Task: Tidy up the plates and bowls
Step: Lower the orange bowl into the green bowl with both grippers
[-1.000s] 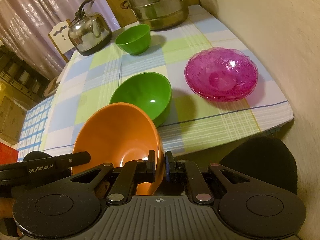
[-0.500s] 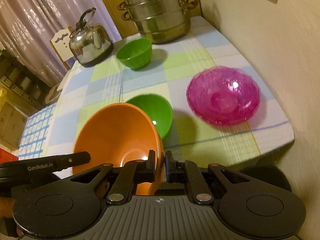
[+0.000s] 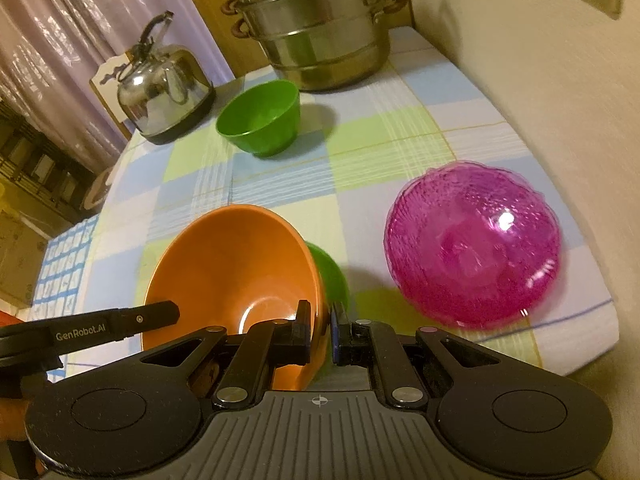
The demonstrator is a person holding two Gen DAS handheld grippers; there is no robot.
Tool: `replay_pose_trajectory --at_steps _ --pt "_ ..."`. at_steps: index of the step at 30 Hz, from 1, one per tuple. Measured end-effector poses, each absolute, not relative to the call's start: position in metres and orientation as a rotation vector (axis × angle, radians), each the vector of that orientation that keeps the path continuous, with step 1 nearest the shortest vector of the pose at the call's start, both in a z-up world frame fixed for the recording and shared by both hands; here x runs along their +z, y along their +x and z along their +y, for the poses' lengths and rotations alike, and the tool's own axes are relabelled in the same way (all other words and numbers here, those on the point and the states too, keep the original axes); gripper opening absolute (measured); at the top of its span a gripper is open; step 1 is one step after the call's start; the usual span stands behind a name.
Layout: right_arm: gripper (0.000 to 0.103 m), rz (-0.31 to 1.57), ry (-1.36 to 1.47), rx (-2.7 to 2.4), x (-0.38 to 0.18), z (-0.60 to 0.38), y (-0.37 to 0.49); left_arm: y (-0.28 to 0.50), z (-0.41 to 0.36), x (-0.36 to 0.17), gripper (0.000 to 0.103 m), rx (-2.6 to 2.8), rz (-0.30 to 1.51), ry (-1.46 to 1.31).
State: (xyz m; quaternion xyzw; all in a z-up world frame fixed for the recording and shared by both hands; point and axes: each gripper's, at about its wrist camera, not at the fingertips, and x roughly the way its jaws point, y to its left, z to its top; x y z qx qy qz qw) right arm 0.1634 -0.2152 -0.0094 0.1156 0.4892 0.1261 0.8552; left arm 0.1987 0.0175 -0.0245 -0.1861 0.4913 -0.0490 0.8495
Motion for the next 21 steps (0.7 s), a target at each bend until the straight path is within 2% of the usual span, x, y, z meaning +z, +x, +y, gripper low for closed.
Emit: replay_pose_trajectory --at_steps 10,21 --pt "0.009 1.096 0.228 0.265 -0.043 -0.208 0.193 0.216 0.020 -0.055 0.006 -0.091 1.080 -0.370" --pt "0.009 1.112 0.204 0.259 -0.055 -0.203 0.196 0.218 0.015 -0.059 0.006 -0.088 1.067 -0.310"
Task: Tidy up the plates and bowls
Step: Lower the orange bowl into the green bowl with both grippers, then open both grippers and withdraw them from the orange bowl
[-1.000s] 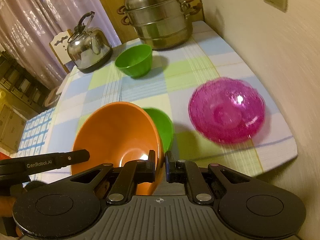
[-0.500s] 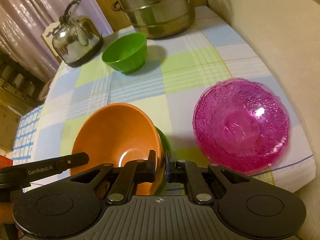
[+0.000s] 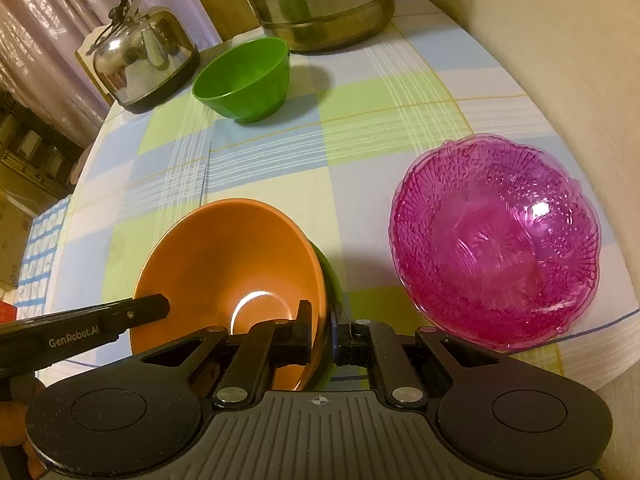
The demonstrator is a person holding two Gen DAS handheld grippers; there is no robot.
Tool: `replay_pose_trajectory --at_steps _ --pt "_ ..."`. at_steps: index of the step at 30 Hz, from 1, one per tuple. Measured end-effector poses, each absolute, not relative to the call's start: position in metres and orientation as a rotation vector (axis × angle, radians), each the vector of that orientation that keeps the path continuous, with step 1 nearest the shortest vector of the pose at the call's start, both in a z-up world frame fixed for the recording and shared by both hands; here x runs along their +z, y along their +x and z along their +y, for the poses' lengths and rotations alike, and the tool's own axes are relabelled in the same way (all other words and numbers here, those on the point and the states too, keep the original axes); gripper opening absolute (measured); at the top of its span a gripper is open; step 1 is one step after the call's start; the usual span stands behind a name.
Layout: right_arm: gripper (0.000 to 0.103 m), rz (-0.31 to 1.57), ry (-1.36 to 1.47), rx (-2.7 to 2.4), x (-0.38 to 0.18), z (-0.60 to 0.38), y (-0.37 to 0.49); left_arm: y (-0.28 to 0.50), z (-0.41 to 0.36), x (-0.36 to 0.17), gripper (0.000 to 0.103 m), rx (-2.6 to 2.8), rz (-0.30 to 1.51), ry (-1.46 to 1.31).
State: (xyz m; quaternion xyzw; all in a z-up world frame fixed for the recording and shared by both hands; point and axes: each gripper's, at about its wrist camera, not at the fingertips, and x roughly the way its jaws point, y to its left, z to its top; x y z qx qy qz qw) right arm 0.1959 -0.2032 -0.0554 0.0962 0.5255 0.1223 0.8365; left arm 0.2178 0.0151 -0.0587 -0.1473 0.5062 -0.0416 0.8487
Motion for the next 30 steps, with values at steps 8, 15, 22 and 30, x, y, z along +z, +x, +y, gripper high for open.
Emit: replay_pose_trajectory --at_steps 8,15,22,30 --pt "0.009 1.099 0.163 0.247 -0.055 -0.201 0.194 0.217 0.016 -0.060 0.006 -0.092 1.059 -0.310" --pt "0.010 1.084 0.202 0.250 -0.057 -0.208 0.195 0.214 0.021 -0.057 0.008 -0.100 1.038 -0.341" --pt "0.046 1.049 0.275 0.223 -0.056 -0.225 0.187 0.210 0.025 -0.052 0.010 -0.094 1.019 -0.352" --pt "0.046 1.026 0.331 0.218 -0.050 -0.237 0.180 0.207 0.030 -0.054 0.015 -0.087 1.023 -0.371"
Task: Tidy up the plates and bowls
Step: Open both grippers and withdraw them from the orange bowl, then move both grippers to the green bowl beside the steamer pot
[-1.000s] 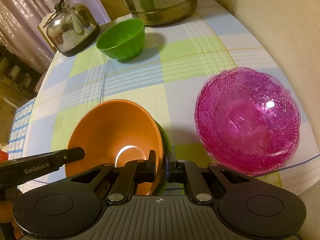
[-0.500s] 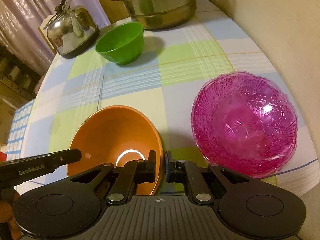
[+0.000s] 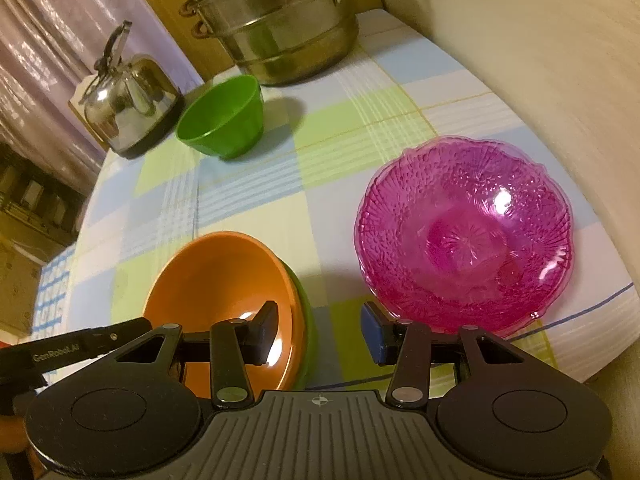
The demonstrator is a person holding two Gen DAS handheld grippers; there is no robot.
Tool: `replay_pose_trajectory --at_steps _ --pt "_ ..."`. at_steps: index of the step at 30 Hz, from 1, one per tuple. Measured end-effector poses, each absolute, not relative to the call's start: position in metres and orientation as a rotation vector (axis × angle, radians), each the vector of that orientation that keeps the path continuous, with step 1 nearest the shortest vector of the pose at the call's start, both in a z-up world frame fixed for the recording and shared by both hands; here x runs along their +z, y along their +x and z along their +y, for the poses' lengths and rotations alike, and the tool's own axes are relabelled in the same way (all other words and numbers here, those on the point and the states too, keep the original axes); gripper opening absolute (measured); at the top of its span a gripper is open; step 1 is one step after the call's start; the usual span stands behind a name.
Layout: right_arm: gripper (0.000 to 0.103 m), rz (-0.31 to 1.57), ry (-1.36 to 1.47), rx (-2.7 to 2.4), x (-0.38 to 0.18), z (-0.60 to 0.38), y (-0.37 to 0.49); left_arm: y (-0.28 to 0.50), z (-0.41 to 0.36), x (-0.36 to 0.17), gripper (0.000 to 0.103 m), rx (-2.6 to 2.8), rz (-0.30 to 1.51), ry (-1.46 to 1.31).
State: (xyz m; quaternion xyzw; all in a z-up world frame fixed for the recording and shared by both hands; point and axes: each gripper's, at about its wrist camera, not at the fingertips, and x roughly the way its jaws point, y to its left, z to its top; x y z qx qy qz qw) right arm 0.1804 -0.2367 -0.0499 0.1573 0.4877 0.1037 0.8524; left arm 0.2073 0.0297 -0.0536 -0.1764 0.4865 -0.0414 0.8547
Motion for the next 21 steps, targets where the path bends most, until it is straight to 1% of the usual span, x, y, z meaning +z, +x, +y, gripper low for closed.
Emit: replay_pose_trajectory --at_steps 4,11,17,21 --pt "0.046 1.023 0.330 0.226 -0.047 -0.238 0.179 0.207 0.032 -0.052 0.018 -0.082 1.016 -0.376" --pt "0.046 1.018 0.343 0.220 -0.044 -0.240 0.179 0.210 0.036 -0.043 0.019 -0.084 0.995 -0.372" --pt "0.046 1.017 0.360 0.235 -0.038 -0.239 0.185 0.220 0.045 -0.036 0.027 -0.090 0.982 -0.375" --pt "0.046 1.011 0.374 0.258 -0.028 -0.237 0.198 0.235 0.053 -0.028 0.038 -0.089 0.968 -0.368"
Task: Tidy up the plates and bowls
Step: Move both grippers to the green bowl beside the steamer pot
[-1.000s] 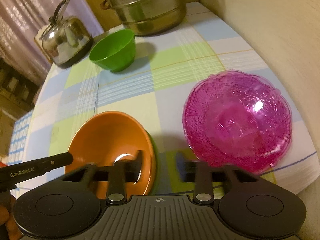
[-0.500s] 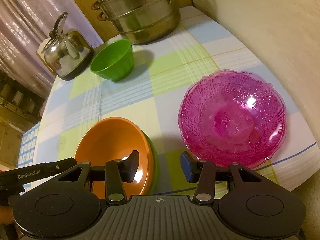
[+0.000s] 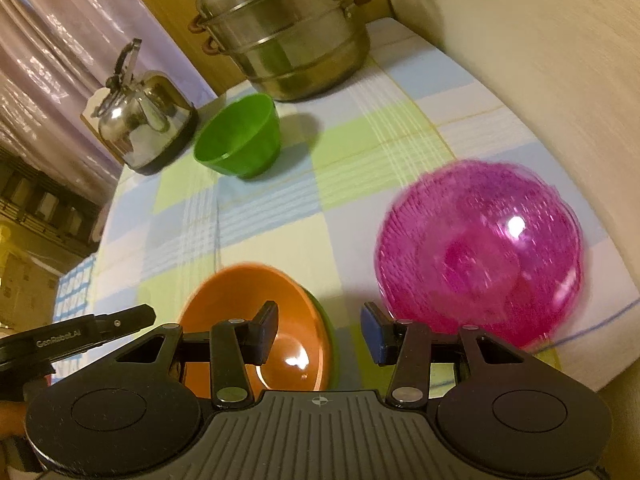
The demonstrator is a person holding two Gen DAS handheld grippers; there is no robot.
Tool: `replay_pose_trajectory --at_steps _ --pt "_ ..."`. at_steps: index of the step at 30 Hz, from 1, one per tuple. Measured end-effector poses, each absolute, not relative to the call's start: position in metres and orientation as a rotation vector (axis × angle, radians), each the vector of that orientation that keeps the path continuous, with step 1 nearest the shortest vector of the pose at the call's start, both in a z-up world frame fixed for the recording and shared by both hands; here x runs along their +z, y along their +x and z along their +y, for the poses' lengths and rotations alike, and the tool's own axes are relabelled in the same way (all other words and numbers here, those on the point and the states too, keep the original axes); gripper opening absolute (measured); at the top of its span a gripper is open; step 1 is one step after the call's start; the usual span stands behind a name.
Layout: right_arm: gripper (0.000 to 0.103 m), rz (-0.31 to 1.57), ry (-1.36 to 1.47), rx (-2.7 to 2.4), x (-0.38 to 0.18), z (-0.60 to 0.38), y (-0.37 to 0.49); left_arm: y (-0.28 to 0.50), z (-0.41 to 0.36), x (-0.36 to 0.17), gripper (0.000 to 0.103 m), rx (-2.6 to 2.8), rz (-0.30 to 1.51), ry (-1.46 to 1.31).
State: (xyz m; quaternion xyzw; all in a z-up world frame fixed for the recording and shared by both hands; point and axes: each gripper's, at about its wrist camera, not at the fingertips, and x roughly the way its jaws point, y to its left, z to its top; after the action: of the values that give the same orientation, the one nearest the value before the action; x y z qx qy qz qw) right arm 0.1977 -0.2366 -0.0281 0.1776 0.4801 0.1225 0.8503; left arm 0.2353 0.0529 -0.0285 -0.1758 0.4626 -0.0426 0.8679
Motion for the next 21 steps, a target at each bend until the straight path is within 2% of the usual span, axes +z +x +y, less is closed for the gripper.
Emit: replay_pose_trajectory --at_steps 12,19,21 --pt "0.046 1.001 0.353 0.313 0.001 -0.219 0.275 0.316 0.086 -0.011 0.054 -0.092 0.924 -0.391" --pt "0.046 0.998 0.343 0.328 -0.001 -0.208 0.330 0.375 0.105 -0.017 0.066 -0.094 0.907 -0.408" --pt "0.046 1.004 0.339 0.336 -0.005 -0.203 0.347 0.390 0.109 -0.022 0.066 -0.086 0.908 -0.403"
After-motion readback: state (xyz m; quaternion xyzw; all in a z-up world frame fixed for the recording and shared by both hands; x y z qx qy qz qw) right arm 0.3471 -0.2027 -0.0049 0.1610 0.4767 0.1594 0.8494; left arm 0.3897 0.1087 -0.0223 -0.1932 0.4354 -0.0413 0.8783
